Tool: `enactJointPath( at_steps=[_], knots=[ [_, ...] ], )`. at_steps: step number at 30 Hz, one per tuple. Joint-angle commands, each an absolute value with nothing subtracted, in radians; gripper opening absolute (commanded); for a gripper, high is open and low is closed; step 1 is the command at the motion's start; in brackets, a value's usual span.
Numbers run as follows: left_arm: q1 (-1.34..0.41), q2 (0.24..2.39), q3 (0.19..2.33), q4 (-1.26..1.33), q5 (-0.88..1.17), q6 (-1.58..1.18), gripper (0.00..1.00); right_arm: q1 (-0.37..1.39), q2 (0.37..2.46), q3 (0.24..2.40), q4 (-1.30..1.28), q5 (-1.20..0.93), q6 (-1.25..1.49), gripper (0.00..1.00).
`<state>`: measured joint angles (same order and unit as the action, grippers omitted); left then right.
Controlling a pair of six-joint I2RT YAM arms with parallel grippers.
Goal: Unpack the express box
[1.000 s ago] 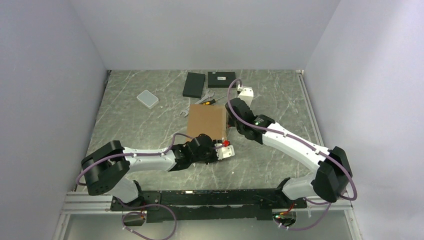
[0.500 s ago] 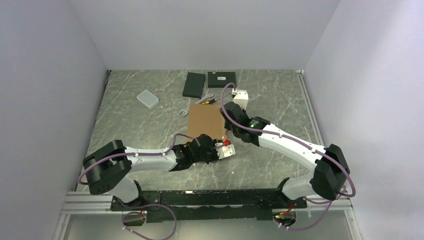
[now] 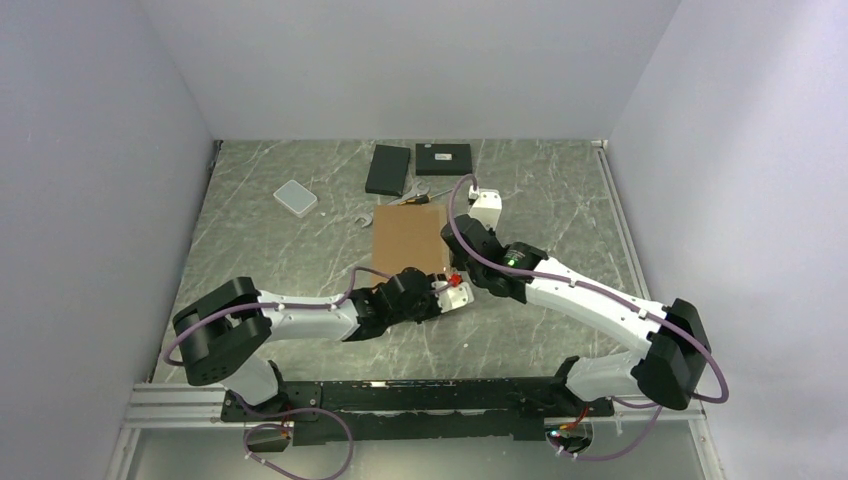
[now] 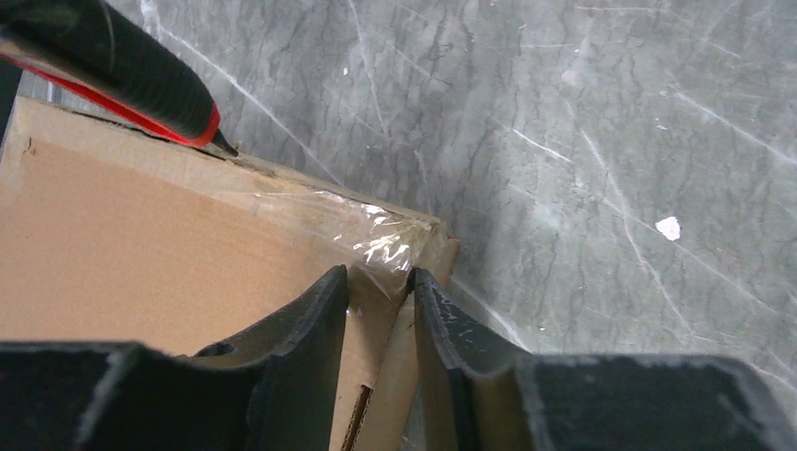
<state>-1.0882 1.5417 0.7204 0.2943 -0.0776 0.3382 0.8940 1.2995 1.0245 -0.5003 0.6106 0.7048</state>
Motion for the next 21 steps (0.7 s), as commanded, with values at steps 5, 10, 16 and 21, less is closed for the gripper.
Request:
enactJointPath(
  at_steps=[5, 10, 16, 21],
  knots=[
    [-1.081, 1.441, 0.727, 0.228, -0.088, 0.215, 0.51, 0.892, 1.307, 1.045, -0.482, 0.623, 0.692, 0.00],
    [-1.081, 1.242, 0.712, 0.104, -0.029, -0.041, 0.68, 0.888, 1.307, 1.042, -0.488, 0.628, 0.672, 0.00],
    [-1.018, 1.137, 0.760, -0.205, -0.206, -0.539, 0.69, 0.869, 1.291, 1.022, -0.479, 0.615, 0.647, 0.00],
    [-0.791, 1.162, 0.795, -0.362, 0.016, -0.791, 0.64, 0.867, 1.289, 1.009, -0.454, 0.607, 0.627, 0.00]
  ],
)
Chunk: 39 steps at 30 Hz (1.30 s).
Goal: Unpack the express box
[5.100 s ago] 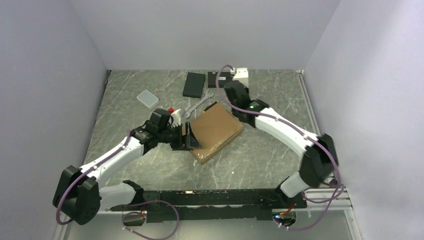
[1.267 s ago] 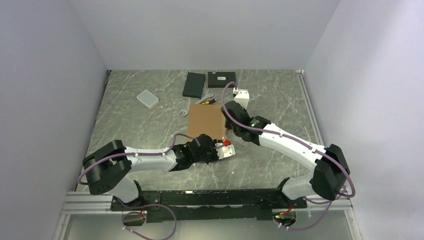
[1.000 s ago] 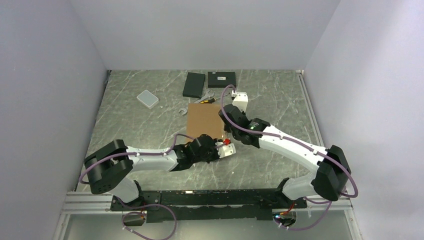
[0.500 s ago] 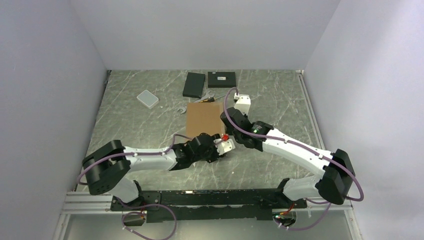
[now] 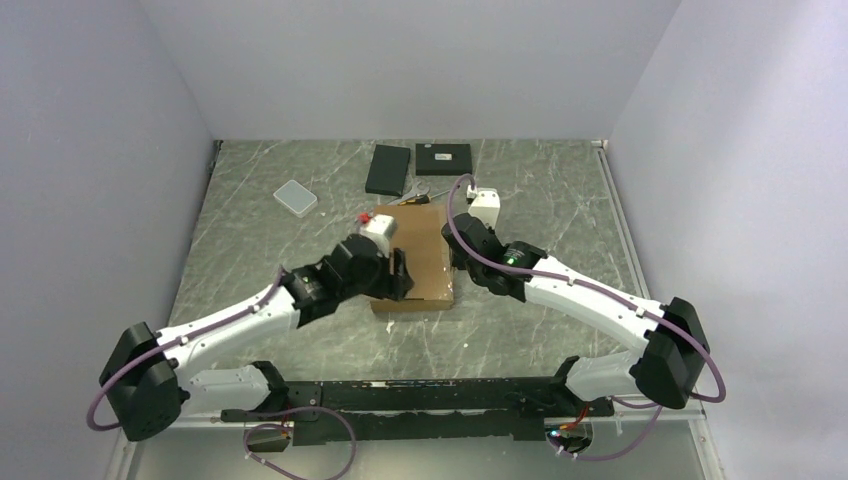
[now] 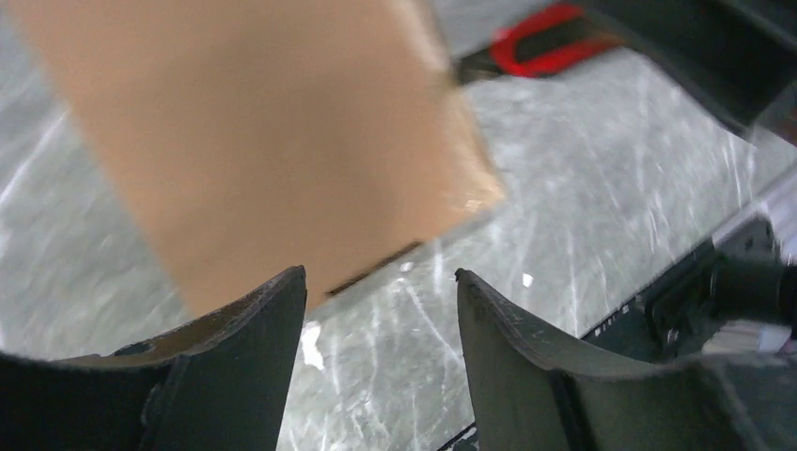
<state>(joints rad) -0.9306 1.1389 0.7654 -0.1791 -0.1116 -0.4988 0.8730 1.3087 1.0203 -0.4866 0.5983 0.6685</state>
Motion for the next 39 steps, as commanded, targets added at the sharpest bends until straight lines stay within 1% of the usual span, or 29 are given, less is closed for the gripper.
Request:
enactJointPath(
  at_steps=[1, 3, 5, 7, 10, 11, 13, 16, 17, 19, 20, 22, 23, 24, 27, 30, 32, 34, 37, 39],
  knots=[
    [-0.775, 1.164, 0.785, -0.329, 0.048, -0.755, 0.63, 0.867, 1.288, 1.006, -0.447, 0.601, 0.623, 0.00],
    [-0.774, 1.165, 0.774, -0.271, 0.071, -0.650, 0.62, 0.865, 1.289, 1.007, -0.439, 0.580, 0.617, 0.00],
    [-0.782, 1.167, 0.749, -0.172, 0.122, -0.499, 0.57, 0.864, 1.291, 1.009, -0.439, 0.553, 0.617, 0.00],
    [-0.838, 1.165, 0.711, -0.050, 0.132, -0.295, 0.54, 0.865, 1.297, 1.017, -0.446, 0.533, 0.617, 0.00],
    [-0.998, 1.167, 0.641, 0.137, -0.009, 0.059, 0.55, 0.865, 1.304, 1.034, -0.472, 0.522, 0.621, 0.00],
    [-1.022, 1.183, 0.623, 0.200, -0.039, 0.113, 0.55, 0.866, 1.304, 1.037, -0.476, 0.519, 0.619, 0.00],
    [-1.032, 1.226, 0.631, 0.253, -0.061, 0.143, 0.56, 0.865, 1.306, 1.049, -0.496, 0.522, 0.618, 0.00],
    [-1.041, 1.321, 0.631, 0.343, -0.096, 0.198, 0.53, 0.865, 1.306, 1.062, -0.519, 0.527, 0.617, 0.00],
    [-1.044, 1.349, 0.633, 0.364, -0.114, 0.207, 0.50, 0.865, 1.305, 1.065, -0.525, 0.526, 0.614, 0.00],
    [-1.046, 1.394, 0.630, 0.403, -0.136, 0.209, 0.39, 0.865, 1.309, 1.070, -0.531, 0.520, 0.610, 0.00],
    [-1.045, 1.414, 0.625, 0.429, -0.154, 0.205, 0.38, 0.866, 1.311, 1.071, -0.537, 0.519, 0.611, 0.00],
    [-1.046, 1.438, 0.613, 0.464, -0.154, 0.200, 0.39, 0.865, 1.315, 1.076, -0.547, 0.517, 0.616, 0.00],
    [-1.046, 1.442, 0.605, 0.475, -0.145, 0.193, 0.41, 0.865, 1.315, 1.075, -0.547, 0.514, 0.619, 0.00],
    [-1.046, 1.438, 0.598, 0.482, -0.128, 0.184, 0.44, 0.866, 1.313, 1.072, -0.544, 0.513, 0.620, 0.00],
    [-1.046, 1.407, 0.566, 0.498, -0.087, 0.157, 0.58, 0.865, 1.310, 1.063, -0.535, 0.504, 0.622, 0.00],
    [-1.046, 1.366, 0.544, 0.497, -0.042, 0.144, 0.64, 0.865, 1.315, 1.064, -0.535, 0.501, 0.620, 0.00],
    [-1.046, 1.355, 0.534, 0.496, -0.023, 0.136, 0.66, 0.865, 1.318, 1.063, -0.536, 0.499, 0.621, 0.00],
    [-1.046, 1.367, 0.531, 0.498, -0.047, 0.133, 0.66, 0.865, 1.317, 1.063, -0.538, 0.499, 0.623, 0.00],
    [-1.046, 1.407, 0.532, 0.515, -0.075, 0.137, 0.63, 0.865, 1.315, 1.065, -0.547, 0.506, 0.628, 0.00],
    [-1.047, 1.440, 0.536, 0.536, -0.128, 0.120, 0.59, 0.867, 1.312, 1.073, -0.562, 0.518, 0.631, 0.00]
  ],
)
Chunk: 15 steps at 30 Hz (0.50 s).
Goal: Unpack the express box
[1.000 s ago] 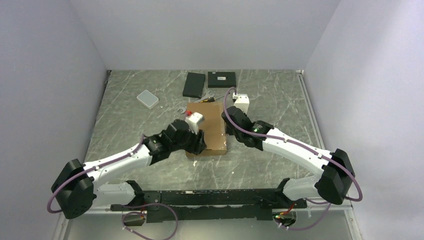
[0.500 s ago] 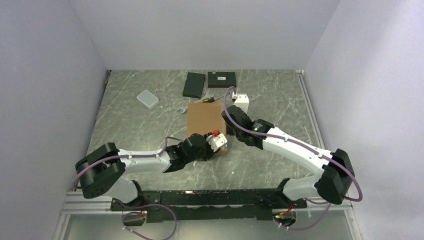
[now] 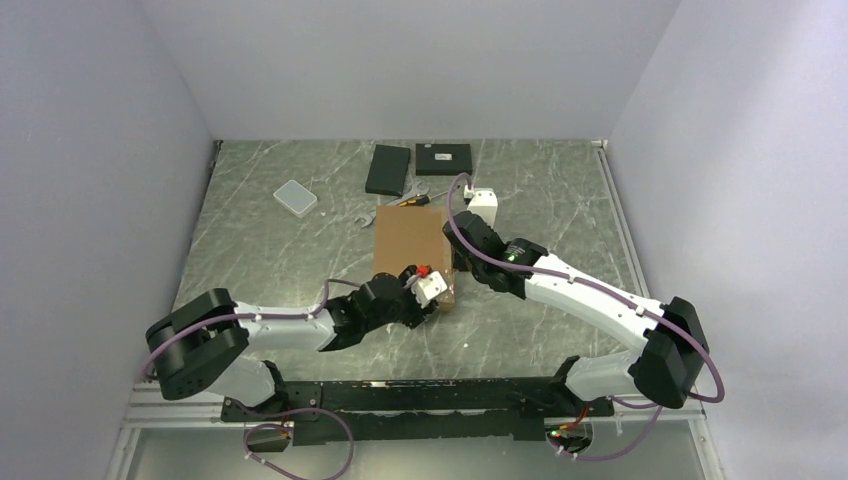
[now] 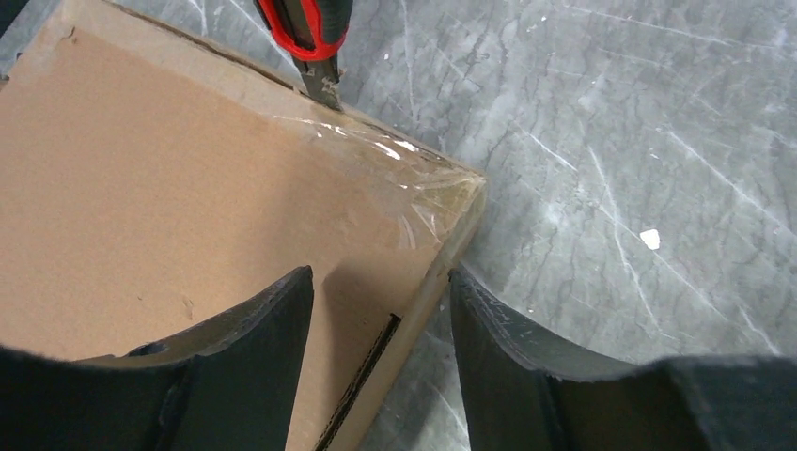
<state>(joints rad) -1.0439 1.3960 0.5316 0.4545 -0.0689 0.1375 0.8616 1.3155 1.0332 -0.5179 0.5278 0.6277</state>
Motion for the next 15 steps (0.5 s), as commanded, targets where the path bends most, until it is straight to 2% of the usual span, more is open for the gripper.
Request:
enactJointPath(
  at_steps=[1, 15],
  knots=[
    [-1.046, 1.456, 0.539, 0.551, -0.147, 0.116, 0.58, 0.867, 1.312, 1.076, -0.570, 0.522, 0.634, 0.00],
    [-1.046, 1.584, 0.494, 0.742, -0.237, 0.016, 0.48, 0.906, 1.272, 1.041, -0.623, 0.483, 0.707, 0.00]
  ],
)
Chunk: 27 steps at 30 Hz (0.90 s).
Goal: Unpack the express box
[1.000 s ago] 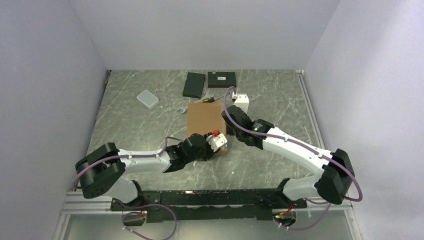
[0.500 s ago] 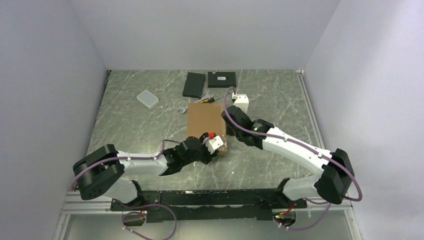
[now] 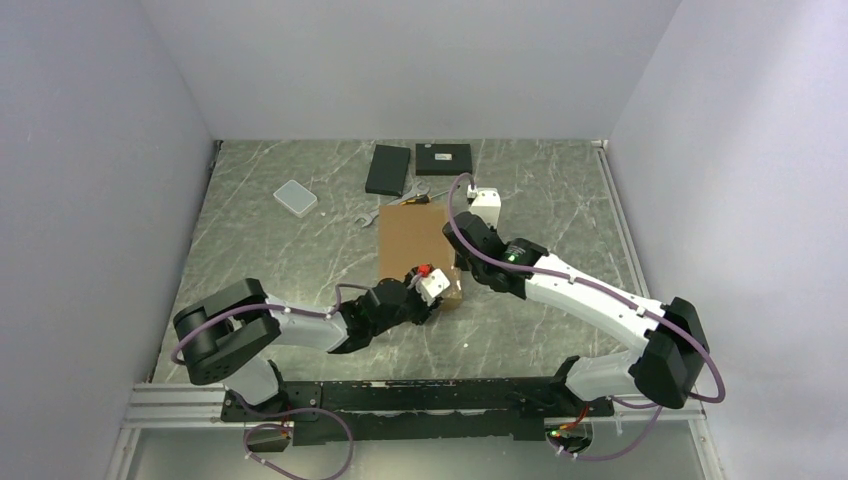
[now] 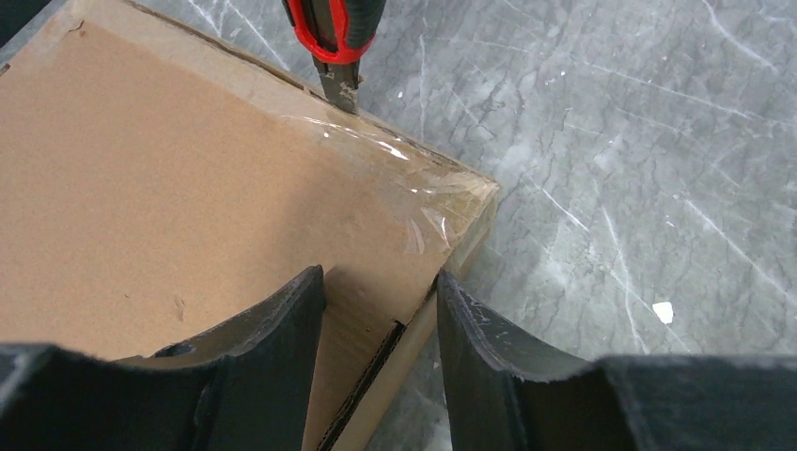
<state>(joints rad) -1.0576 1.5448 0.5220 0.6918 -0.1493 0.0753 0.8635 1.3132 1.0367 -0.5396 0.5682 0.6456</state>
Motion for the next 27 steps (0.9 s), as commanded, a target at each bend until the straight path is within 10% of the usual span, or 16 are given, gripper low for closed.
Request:
enactJointPath(
  at_steps=[1, 27],
  knots=[
    [-1.046, 1.584, 0.488, 0.752, -0.243, 0.017, 0.47, 0.906, 1.271, 1.042, -0.634, 0.477, 0.710, 0.00],
    [-1.046, 1.653, 0.454, 0.841, -0.251, 0.006, 0.40, 1.023, 1.208, 0.980, -0.752, 0.566, 0.825, 0.00]
  ],
)
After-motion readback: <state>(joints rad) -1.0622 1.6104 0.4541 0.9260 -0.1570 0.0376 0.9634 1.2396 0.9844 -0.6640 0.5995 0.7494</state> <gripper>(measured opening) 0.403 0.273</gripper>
